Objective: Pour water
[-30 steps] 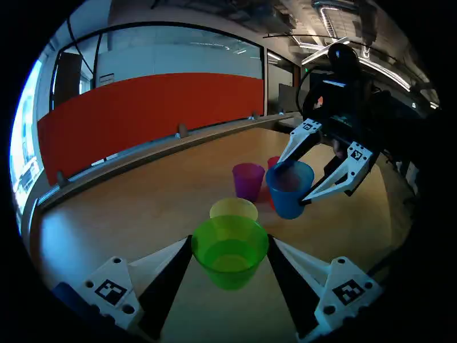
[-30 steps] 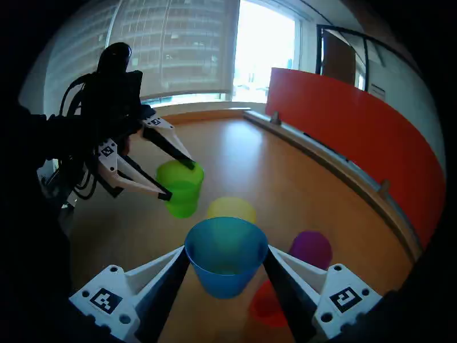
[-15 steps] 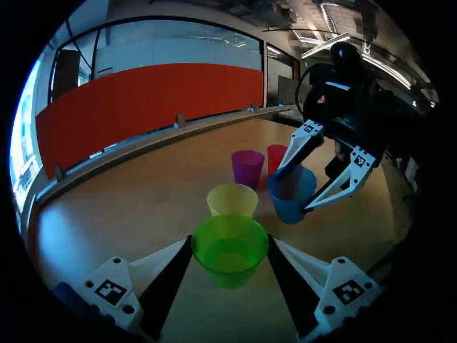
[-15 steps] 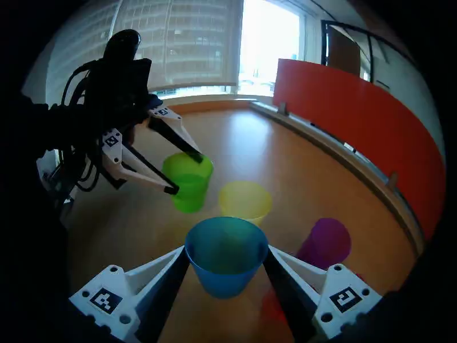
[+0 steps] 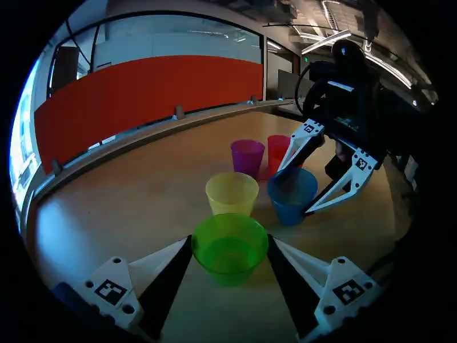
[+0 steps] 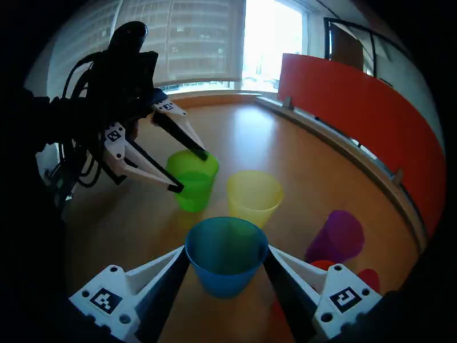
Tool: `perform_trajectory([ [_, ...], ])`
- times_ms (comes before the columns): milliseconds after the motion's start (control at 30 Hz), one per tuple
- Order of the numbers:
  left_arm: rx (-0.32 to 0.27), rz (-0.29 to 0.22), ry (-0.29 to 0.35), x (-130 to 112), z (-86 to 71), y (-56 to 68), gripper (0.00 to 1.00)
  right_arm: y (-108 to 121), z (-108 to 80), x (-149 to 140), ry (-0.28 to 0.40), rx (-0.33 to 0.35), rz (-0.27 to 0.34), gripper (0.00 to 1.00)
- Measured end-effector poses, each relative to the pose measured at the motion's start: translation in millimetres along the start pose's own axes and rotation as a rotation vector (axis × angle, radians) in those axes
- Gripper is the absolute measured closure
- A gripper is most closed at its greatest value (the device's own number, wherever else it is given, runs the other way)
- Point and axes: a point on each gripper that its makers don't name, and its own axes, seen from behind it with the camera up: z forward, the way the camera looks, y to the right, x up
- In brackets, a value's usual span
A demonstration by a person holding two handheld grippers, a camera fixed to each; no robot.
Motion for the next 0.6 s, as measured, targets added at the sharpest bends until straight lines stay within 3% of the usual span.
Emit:
perform_trajectory([
  [600,-0.003,-0.016,-0.005,-8.1,0.9,-0.6,0.1,-3.1,-0.3,-6.0,-0.008,0.004,-0.013,0.09],
])
